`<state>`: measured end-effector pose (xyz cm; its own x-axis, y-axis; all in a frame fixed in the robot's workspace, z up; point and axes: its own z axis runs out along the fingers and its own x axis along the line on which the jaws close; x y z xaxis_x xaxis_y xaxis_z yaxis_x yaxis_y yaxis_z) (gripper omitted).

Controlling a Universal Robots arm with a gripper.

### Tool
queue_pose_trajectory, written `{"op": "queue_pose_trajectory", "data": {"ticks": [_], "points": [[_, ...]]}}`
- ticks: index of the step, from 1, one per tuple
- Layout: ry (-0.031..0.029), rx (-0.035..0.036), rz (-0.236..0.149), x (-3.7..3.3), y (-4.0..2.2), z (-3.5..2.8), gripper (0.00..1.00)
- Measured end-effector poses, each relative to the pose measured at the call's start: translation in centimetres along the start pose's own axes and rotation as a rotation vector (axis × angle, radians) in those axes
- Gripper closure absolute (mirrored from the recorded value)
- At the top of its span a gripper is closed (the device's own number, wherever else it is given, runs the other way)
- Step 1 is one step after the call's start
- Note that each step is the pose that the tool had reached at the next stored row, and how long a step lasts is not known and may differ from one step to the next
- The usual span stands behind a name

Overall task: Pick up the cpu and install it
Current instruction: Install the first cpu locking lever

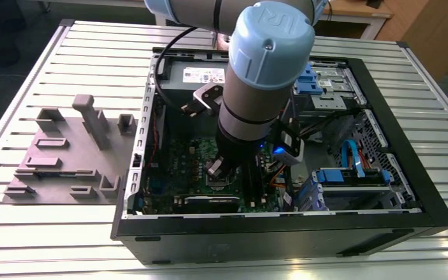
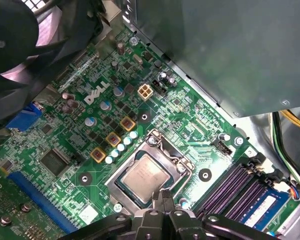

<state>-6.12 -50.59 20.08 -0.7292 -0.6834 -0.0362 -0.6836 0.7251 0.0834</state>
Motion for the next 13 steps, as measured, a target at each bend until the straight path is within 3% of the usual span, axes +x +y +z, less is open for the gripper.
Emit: {"op": "queue_pose_trajectory", "data": {"ticks": [3, 6, 10, 11, 13], "points": [[-0.0007, -0.0010, 0.000, 0.01, 0.00, -0.02, 0.90], [-0.0099, -0.0151, 0.000, 0.00, -0.04, -0.03, 0.90], [-0.0155, -0.0275, 0.000, 0.02, -0.07, -0.03, 0.90], [-0.0185, -0.0311, 0.000, 0.04, -0.10, -0.04, 0.90], [-0.0303, -0.0440, 0.000, 0.10, -0.17, -0.05, 0.90]]}}
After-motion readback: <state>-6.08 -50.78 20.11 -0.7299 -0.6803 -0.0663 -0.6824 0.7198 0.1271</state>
